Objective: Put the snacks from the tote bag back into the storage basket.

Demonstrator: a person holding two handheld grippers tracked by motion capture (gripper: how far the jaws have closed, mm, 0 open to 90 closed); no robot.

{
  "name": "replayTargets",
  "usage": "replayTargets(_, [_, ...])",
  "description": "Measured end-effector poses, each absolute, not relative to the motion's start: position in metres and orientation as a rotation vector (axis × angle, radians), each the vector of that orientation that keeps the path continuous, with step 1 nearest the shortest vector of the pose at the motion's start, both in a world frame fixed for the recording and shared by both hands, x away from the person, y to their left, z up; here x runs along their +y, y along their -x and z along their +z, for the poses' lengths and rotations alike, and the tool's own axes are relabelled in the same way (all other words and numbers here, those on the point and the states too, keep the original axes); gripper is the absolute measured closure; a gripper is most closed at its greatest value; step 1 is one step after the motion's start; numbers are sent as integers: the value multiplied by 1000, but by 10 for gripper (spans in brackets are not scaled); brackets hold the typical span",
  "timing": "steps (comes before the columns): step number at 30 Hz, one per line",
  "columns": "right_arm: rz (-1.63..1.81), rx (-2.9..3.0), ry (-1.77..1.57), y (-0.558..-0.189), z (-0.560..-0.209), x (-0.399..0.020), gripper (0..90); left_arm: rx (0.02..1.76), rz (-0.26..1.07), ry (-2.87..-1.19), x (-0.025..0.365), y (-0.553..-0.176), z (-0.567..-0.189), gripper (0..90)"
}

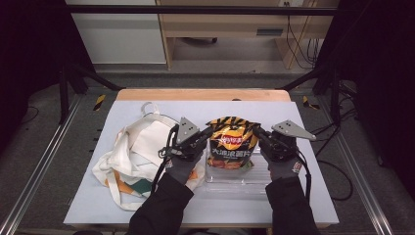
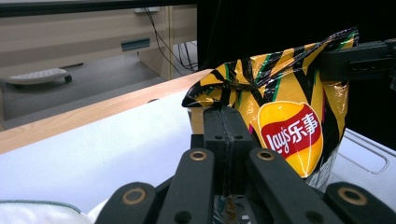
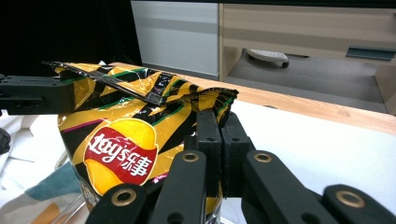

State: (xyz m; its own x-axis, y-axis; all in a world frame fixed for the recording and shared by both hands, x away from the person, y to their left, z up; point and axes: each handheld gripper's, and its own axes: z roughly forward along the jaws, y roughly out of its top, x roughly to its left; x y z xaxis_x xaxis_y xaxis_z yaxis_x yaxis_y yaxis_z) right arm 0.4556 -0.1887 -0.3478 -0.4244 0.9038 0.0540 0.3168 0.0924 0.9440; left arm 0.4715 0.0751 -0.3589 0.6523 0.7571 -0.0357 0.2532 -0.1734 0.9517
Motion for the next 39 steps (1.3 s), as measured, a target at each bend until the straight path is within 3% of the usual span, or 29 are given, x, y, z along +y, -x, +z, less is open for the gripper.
replayTargets(26, [1306,1781,-1205,-473,-362,-184,776,875,594,-1713,68,-489,-368,854])
replayTargets(34, [1301,1783,-1202,-476,-364,-183,697,878,590,-1719,68,-493,-369,748])
replayTargets(39, [1286,1797,-1199,-477,-367,-181,582,849,583,-1739,68,-494,-370,609])
